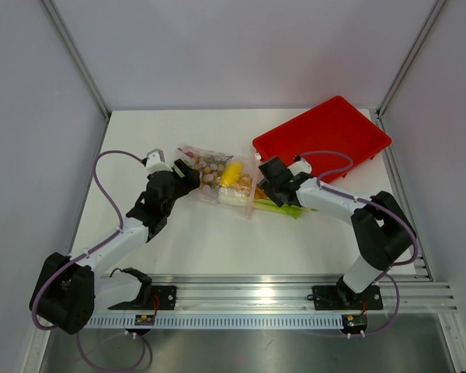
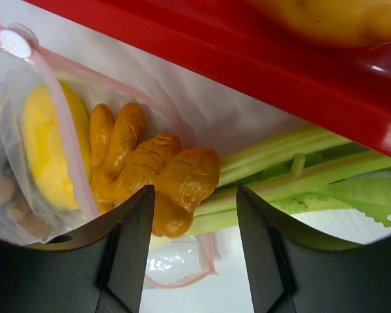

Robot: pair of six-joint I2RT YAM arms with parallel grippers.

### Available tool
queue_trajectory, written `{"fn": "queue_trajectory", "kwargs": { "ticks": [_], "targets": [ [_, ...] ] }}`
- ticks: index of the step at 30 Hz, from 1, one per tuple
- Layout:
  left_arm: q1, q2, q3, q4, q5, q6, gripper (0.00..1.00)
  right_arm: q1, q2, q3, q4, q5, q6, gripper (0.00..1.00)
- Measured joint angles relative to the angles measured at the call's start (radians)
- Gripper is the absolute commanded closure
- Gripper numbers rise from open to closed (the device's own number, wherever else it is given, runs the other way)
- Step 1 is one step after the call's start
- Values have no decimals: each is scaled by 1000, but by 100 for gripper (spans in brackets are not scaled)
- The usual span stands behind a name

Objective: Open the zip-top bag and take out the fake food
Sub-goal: Pick up the fake vegetable from the zipper food storage bag.

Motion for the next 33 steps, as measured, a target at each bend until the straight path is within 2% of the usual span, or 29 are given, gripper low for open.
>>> {"fn": "queue_trajectory", "kwargs": {
  "ticks": [16,25,33],
  "targets": [
    [0,0,0,0,2,0,21,0,61,21,55,61,-37,40],
    [0,0,0,0,2,0,21,0,95,23,76,62,-44,29],
    [0,0,0,0,2,0,21,0,114,23,86,58,-43,37]
  ]
}}
